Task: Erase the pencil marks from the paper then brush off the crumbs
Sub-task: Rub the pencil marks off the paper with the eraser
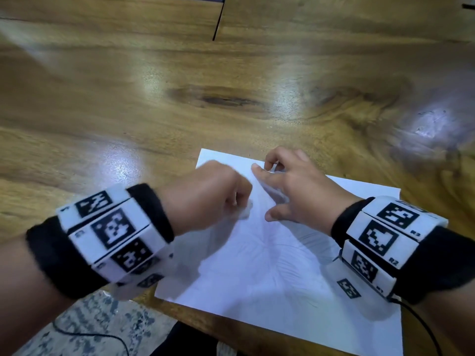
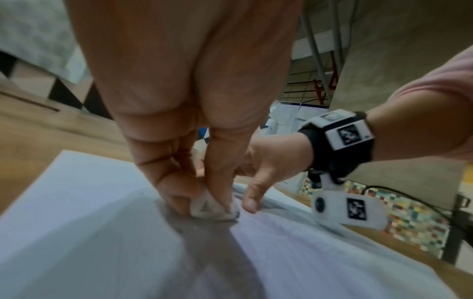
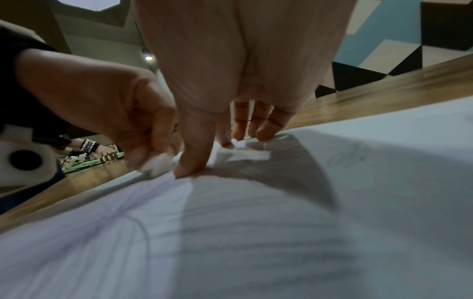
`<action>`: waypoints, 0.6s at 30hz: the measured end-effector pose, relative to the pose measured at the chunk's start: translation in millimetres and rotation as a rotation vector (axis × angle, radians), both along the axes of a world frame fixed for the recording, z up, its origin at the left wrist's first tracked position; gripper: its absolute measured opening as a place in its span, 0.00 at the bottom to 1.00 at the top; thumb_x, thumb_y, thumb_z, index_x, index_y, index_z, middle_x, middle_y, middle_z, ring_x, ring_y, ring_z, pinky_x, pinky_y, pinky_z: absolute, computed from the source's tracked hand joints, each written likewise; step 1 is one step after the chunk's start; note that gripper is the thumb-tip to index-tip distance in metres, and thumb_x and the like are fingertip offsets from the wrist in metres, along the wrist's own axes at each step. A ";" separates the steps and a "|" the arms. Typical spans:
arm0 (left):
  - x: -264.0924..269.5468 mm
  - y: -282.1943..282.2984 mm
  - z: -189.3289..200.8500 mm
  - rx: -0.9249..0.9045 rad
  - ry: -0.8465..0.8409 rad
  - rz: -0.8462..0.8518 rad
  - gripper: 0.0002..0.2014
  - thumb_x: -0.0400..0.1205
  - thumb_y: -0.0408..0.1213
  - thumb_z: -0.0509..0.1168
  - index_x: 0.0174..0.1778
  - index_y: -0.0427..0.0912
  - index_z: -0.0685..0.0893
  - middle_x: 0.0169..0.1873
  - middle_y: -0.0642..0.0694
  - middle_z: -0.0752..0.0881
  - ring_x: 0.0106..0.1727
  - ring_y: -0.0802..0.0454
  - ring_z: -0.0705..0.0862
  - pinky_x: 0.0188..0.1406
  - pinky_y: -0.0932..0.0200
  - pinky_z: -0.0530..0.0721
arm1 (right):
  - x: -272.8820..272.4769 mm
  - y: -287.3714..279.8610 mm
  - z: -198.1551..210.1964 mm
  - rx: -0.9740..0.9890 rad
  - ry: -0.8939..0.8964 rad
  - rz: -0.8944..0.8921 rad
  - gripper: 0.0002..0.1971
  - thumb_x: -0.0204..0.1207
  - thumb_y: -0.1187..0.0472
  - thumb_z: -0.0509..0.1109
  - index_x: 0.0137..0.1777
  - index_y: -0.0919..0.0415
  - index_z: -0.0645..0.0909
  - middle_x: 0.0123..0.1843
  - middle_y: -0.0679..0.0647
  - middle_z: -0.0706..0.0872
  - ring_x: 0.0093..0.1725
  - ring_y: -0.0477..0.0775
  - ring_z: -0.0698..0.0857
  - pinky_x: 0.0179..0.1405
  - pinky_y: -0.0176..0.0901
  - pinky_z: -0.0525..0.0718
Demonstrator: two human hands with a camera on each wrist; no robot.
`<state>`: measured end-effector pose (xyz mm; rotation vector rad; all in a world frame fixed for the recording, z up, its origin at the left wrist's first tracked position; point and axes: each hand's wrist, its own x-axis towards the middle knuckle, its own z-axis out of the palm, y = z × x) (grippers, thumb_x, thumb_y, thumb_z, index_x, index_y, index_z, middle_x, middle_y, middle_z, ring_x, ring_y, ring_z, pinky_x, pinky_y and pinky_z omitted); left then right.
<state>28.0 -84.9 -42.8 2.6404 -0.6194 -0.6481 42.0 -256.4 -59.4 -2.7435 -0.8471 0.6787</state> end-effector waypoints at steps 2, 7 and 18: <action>0.8 3.1 -1.5 -0.008 0.051 -0.022 0.03 0.71 0.34 0.69 0.37 0.46 0.86 0.26 0.54 0.79 0.27 0.63 0.73 0.27 0.74 0.68 | -0.1 0.0 -0.6 -0.002 -0.003 0.002 0.42 0.66 0.46 0.75 0.79 0.49 0.61 0.70 0.50 0.63 0.65 0.54 0.62 0.69 0.43 0.68; 26.9 2.5 1.7 -0.030 -0.136 0.240 0.03 0.74 0.33 0.68 0.42 0.39 0.85 0.32 0.47 0.82 0.35 0.50 0.77 0.31 0.60 0.66 | -1.3 0.2 0.5 0.008 -0.005 -0.004 0.40 0.66 0.47 0.75 0.78 0.49 0.63 0.70 0.50 0.63 0.66 0.54 0.62 0.69 0.41 0.67; 24.7 13.3 0.1 -0.015 -0.088 0.279 0.06 0.73 0.28 0.67 0.41 0.42 0.86 0.32 0.47 0.84 0.34 0.52 0.80 0.33 0.64 0.72 | -1.3 -0.8 0.6 0.029 0.003 -0.004 0.40 0.67 0.48 0.75 0.79 0.49 0.61 0.70 0.50 0.62 0.65 0.52 0.61 0.69 0.37 0.65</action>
